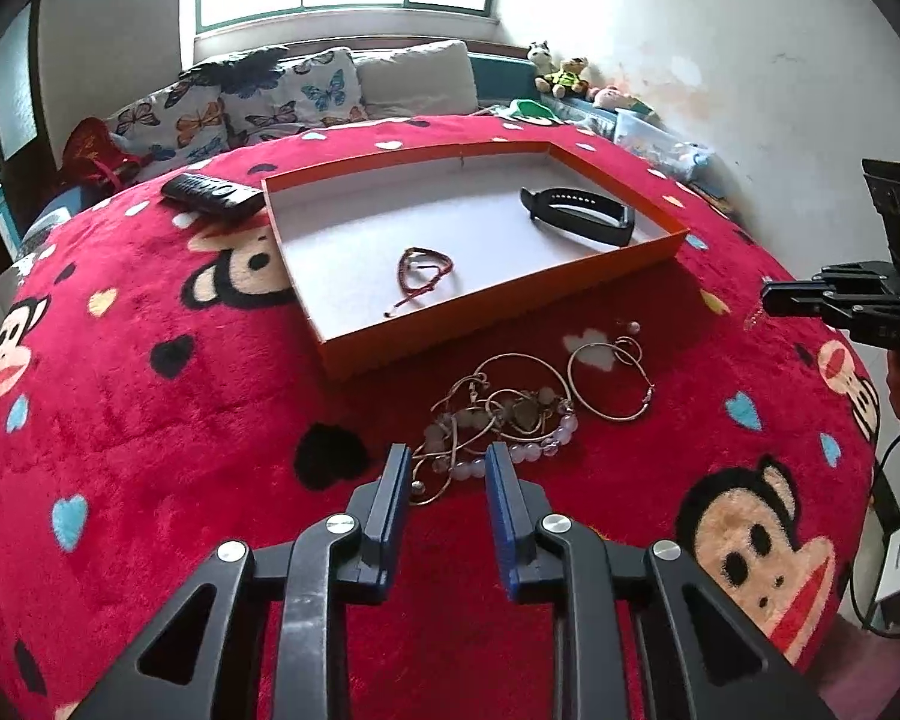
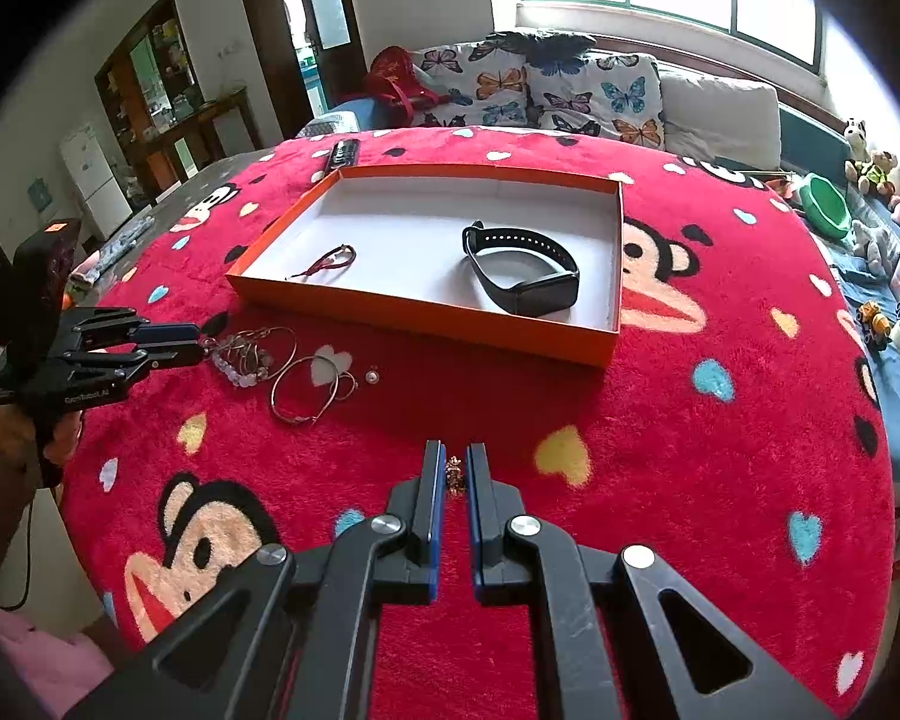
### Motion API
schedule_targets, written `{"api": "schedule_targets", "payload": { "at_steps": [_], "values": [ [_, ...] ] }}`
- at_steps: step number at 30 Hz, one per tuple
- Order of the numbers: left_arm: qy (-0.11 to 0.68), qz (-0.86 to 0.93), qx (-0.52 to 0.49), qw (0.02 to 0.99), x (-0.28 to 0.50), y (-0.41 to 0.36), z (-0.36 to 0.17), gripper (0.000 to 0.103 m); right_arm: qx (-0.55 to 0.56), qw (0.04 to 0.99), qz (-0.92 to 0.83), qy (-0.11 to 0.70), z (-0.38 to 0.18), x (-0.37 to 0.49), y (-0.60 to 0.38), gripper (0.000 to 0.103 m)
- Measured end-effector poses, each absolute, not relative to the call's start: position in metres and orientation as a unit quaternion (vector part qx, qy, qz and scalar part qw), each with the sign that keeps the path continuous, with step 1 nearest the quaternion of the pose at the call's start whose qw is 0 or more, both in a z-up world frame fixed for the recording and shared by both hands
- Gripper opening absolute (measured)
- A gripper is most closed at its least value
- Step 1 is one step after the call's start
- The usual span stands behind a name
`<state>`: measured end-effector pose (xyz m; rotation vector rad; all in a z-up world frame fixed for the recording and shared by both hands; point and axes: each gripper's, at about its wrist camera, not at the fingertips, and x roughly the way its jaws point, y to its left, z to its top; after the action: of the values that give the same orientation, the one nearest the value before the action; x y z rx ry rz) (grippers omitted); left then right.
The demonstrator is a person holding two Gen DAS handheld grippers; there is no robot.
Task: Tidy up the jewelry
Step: 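Grasp the tangled silver chains with the left tool while the right tool holds the earring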
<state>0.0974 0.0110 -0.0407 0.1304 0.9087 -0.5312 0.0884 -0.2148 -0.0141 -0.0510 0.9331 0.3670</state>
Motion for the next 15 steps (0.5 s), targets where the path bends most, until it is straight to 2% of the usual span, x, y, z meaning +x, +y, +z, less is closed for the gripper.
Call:
{"api": "schedule_targets", "payload": {
  "at_steps": [10, 13, 15],
  "values": [
    [0.426, -0.275, 0.094, 0.857, 0.1, -0.011, -0.045, 0.026, -0.014, 0.875, 0.183, 0.448, -0.017, 0.088, -0.216, 0.009],
    [0.429, -0.278, 0.098, 0.854, 0.103, -0.013, -0.049, 0.018, -0.014, 0.875, 0.185, 0.447, -0.017, 0.089, -0.215, 0.009],
    [0.429, -0.278, 0.096, 0.854, 0.107, -0.014, -0.051, 0.017, -0.012, 0.874, 0.186, 0.448, -0.017, 0.089, -0.215, 0.009]
  ]
}}
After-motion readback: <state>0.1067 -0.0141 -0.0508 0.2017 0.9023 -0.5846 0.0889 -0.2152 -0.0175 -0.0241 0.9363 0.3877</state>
